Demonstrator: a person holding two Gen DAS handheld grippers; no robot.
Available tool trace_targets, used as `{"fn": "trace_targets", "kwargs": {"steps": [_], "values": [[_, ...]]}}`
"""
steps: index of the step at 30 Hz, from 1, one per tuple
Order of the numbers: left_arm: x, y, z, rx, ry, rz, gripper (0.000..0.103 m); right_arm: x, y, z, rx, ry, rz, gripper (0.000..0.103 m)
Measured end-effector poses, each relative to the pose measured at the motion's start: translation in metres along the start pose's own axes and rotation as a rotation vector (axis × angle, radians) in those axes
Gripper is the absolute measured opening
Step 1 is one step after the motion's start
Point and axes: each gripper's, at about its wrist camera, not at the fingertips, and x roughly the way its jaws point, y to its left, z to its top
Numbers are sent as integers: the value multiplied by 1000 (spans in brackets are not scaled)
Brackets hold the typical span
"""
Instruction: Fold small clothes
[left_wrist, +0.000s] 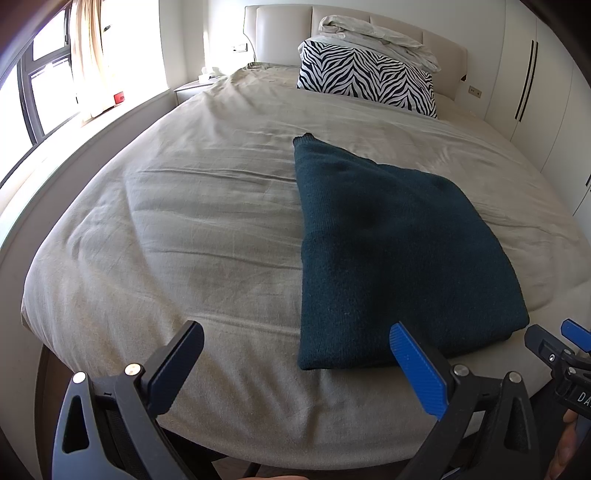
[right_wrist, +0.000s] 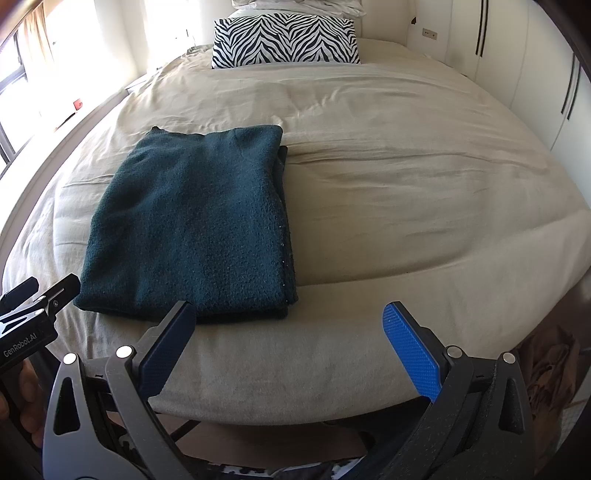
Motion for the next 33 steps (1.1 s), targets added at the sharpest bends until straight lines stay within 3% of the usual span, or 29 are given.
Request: {"fn": "trace_targets", "kwargs": {"steps": [33], "values": [[2, 1, -4, 3, 1, -7, 103, 2, -3, -6, 4, 9, 8, 103]]}}
